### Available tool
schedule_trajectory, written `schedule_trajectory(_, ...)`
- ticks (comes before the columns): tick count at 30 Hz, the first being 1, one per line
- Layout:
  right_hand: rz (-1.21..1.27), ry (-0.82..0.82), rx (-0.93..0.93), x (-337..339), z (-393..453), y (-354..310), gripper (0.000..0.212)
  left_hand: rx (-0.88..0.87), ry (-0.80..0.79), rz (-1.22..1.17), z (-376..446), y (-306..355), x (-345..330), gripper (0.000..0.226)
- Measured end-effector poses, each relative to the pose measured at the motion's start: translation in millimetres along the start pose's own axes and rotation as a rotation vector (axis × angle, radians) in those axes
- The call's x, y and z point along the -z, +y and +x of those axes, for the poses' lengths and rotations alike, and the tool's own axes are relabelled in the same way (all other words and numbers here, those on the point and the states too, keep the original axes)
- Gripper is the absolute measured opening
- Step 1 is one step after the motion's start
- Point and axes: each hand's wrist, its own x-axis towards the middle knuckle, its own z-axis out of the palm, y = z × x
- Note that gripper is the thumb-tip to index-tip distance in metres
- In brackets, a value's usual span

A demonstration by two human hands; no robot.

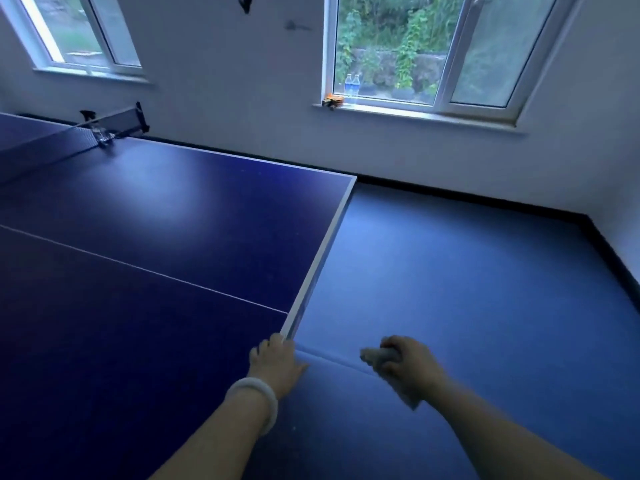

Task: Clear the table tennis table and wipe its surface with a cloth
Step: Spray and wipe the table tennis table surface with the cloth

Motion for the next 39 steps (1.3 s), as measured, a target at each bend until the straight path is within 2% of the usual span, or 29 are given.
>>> schedule_trajectory(6,0.011,-0.078,0.212,24.3,122.0,-8.7,0.022,0.184,0.032,-0.086,71.7,9.2,14.7,0.048)
schedule_trajectory(11,0.049,-0.206,0.392,47.5,209.8,-20.4,0.008,0.419,0.043,-0.227,108.4,18.0,16.6,0.047)
schedule_trajectory(16,-0.054,-0.344,0.542,53.5,270.0,-55.4,0.012,0.663,0.041,-0.363,113.8,23.6,2.7,0.052)
schedule_trajectory(21,-0.046,-0.415,0.767,17.9,286.3,-107.2,0.014,0.838,0.03,-0.458,112.4,5.7,-7.6,0.059)
schedule_trajectory(25,-0.165,-0.456,0.893,-19.3,295.3,-136.4,0.044,0.923,0.09,-0.469,120.4,-26.5,-11.1,0.054)
schedule_trajectory(28,-0.355,-0.414,0.979,-42.1,299.7,-147.0,0.056,0.991,0.136,-0.463,125.6,-51.2,-15.1,0.057)
schedule_trajectory(33,-0.63,-0.279,1.248,-60.6,310.3,-145.3,0.06,1.042,0.215,-0.414,139.9,-88.5,-28.8,0.066)
schedule_trajectory(37,-0.631,-0.418,1.282,-74.9,318.8,-139.2,0.056,1.047,0.211,-0.4,154.5,-98.9,-49.5,0.074)
schedule_trajectory(39,-0.658,-0.403,1.299,-85.9,325.0,-136.7,0.056,1.059,0.251,-0.344,156.8,-94.7,-59.9,0.074)
